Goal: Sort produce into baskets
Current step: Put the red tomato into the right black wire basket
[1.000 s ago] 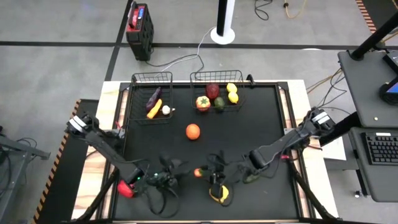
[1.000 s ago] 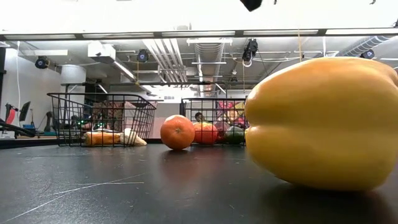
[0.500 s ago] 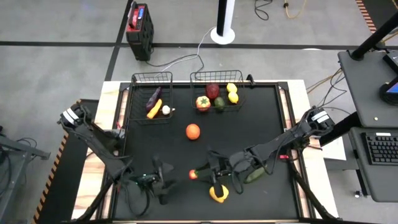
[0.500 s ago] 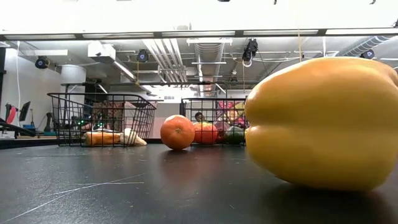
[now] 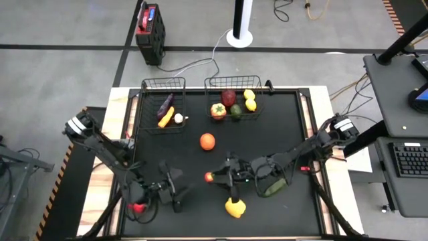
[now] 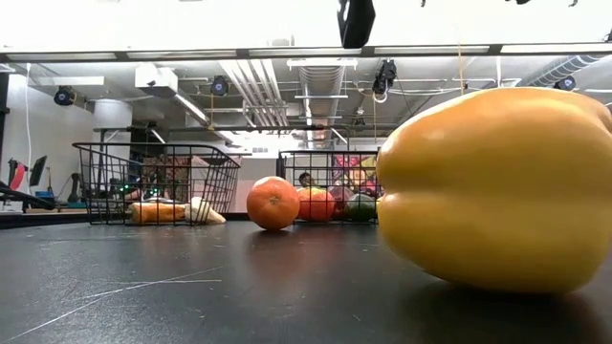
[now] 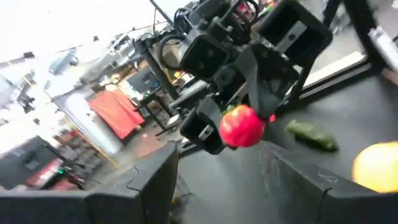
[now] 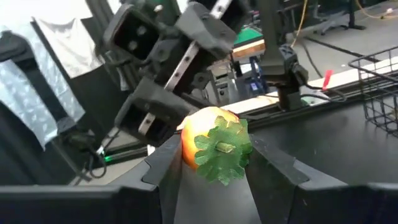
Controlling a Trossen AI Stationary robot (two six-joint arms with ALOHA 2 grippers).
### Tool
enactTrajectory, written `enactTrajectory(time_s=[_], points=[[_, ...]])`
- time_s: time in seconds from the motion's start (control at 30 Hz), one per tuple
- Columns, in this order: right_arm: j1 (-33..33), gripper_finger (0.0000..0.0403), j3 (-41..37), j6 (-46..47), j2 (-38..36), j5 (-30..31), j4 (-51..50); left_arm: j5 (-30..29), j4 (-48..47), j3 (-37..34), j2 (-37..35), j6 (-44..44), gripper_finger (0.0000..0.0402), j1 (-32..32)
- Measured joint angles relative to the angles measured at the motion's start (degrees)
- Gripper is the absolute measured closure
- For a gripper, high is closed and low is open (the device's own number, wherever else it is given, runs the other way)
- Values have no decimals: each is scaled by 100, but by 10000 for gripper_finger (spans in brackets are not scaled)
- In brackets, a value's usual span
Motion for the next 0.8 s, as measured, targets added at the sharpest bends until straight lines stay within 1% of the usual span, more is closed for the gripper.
enactTrajectory(time_s=[0.07,0.17,0.23,0.3,0.4,0.47,0.53,0.8], points=[[-37,251,22,39,0,2,6,2,-120,99,71,260,196,26],[-61,247,45,83,0,-3,4,-1,-222,243,175,198,192,53],[-67,245,52,87,2,-13,2,-47,-290,317,225,323,183,81],[-67,245,52,153,0,-22,4,-163,-334,323,274,637,174,103],[-70,248,52,296,0,-24,-1,-196,-324,323,316,1335,159,156],[-70,251,58,345,0,-23,-1,-55,-320,323,347,1671,151,211],[-70,251,82,394,0,-26,-1,68,-326,323,351,1805,145,298],[-74,245,98,495,0,-26,-2,779,-309,321,364,1908,143,673]])
